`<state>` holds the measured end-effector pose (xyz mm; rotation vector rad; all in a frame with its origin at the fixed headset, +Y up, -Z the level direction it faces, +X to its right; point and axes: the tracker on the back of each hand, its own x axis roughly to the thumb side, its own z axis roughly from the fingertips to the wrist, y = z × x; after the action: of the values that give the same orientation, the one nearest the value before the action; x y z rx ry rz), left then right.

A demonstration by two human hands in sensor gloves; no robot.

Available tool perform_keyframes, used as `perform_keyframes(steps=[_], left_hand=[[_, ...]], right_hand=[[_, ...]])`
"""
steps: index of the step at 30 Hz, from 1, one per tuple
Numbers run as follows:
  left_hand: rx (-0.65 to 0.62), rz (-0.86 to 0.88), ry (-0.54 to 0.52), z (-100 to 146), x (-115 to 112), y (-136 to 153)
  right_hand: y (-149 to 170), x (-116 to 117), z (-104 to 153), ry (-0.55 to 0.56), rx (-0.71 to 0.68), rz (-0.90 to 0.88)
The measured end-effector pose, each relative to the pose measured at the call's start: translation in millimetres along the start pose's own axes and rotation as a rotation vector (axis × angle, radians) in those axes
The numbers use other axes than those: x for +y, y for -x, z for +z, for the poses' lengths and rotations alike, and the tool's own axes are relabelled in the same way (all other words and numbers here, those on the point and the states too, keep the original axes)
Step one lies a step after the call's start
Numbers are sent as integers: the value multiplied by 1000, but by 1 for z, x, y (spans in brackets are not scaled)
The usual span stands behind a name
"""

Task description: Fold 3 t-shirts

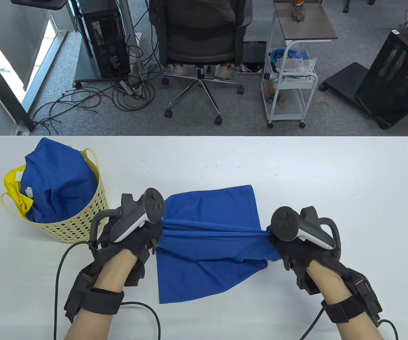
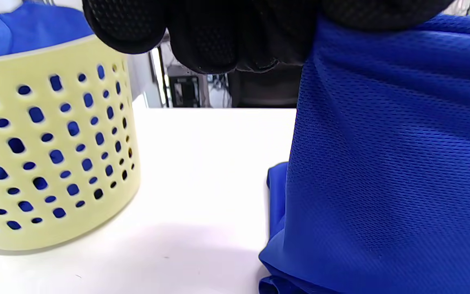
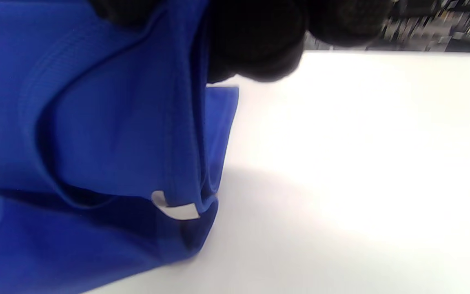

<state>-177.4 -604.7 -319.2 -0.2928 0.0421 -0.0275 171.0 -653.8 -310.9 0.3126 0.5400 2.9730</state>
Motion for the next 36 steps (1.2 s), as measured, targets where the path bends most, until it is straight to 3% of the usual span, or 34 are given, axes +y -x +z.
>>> perform_keyframes(steps=[1, 4, 6, 8, 10, 11, 12, 13, 15, 17, 19, 24, 26, 28, 30, 33, 36], left_hand=[[-4, 0, 15, -6, -1, -1], [-9, 10, 15, -48, 5, -9], [10, 52, -63, -83, 29, -12], [103, 100, -225, -113, 81, -14], [138, 190, -572, -109, 146, -15], [139, 234, -710, -101, 165, -15], [133, 275, -840, -87, 189, -16], [128, 297, -925, -72, 206, -14], [108, 299, -952, -57, 217, -9], [92, 269, -936, -51, 209, -6], [88, 234, -890, -50, 185, -5], [37, 134, -554, -62, 76, -3], [11, 83, -349, -67, 14, -4], [-12, 59, -215, -68, -32, -5], [-38, 5, -95, -64, -68, -5], [-64, -20, -21, -51, -95, -3], [-74, -1, 1, -36, -99, 3]], right_hand=[[2, -1, -8, -28, 3, 3], [16, -9, -62, -178, 86, -51], [26, -32, -106, -190, 176, -97], [31, -86, -136, 11, 218, -132], [24, -161, -130, 491, 266, -117], [19, -182, -120, 665, 275, -99], [12, -209, -101, 949, 285, -87], [7, -228, -84, 1087, 289, -85], [3, -242, -65, 1125, 260, -57], [1, -238, -54, 1125, 230, -18], [2, -217, -50, 1073, 209, 55], [7, -108, -60, 682, 158, 215], [10, -49, -66, 480, 142, 259], [12, -9, -66, 337, 118, 261], [14, 21, -61, 268, 109, 227], [11, 42, -47, 232, 69, 204], [5, 48, -28, 223, 27, 249]])
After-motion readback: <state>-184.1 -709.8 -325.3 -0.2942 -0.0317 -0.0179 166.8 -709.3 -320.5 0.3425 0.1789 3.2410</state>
